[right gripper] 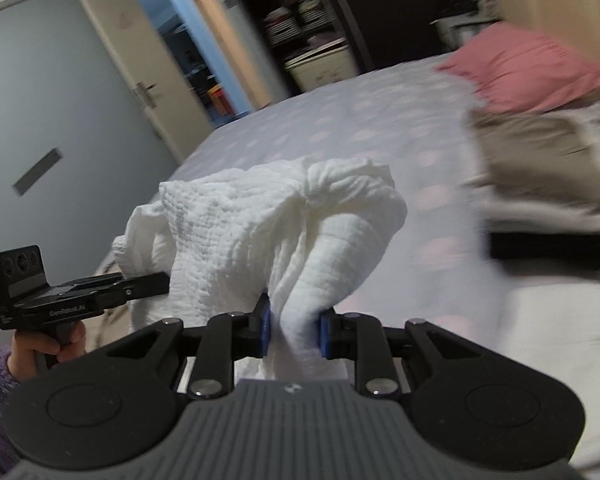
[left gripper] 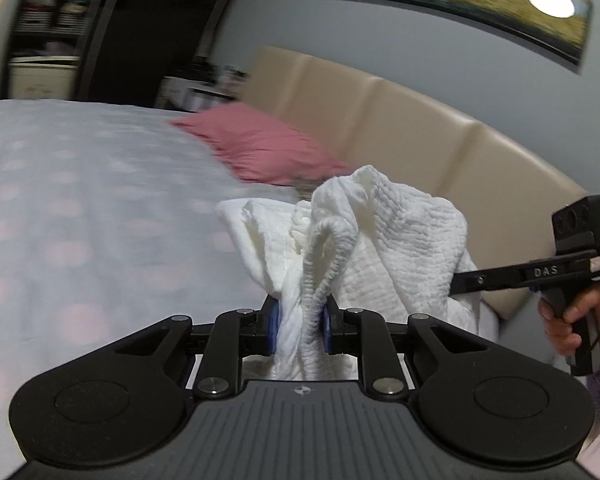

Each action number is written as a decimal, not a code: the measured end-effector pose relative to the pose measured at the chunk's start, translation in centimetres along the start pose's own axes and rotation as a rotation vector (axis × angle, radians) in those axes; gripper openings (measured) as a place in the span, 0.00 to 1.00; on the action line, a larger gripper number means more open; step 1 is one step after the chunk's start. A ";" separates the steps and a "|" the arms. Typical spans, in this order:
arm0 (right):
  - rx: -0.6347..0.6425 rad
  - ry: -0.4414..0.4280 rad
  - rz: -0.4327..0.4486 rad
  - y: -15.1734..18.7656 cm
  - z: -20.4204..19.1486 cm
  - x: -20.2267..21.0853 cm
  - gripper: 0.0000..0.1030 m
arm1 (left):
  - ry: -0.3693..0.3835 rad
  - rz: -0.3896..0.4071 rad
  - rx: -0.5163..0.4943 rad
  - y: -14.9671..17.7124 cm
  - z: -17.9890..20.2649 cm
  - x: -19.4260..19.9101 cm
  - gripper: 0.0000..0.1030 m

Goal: Fold clothes

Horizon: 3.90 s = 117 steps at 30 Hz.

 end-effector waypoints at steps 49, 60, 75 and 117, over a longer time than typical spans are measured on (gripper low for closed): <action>-0.197 0.513 0.117 3.9 24.8 6.9 0.40 | 0.063 -0.131 -0.218 -2.6 12.5 -27.9 0.32; -0.167 0.559 0.042 11.3 23.6 3.2 0.61 | -0.007 -0.321 -0.247 -1.4 11.7 -34.9 0.29; -0.090 0.526 0.077 11.0 17.6 2.1 0.64 | -0.026 -0.283 -0.239 -2.3 11.1 -27.8 0.29; 0.267 0.156 0.182 5.8 -20.1 -8.8 0.84 | -0.607 0.144 0.137 7.5 -4.4 14.0 0.62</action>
Point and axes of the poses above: each gripper's, at about its wrist camera, not at the fingertips, and x roughly against the way its jaws point, z to its right, y to its underside, the point moved 2 cm from there along -x, roughly the way its jaws point, and after that the axes turned 7 degrees about -z, right-handed, at the moved point
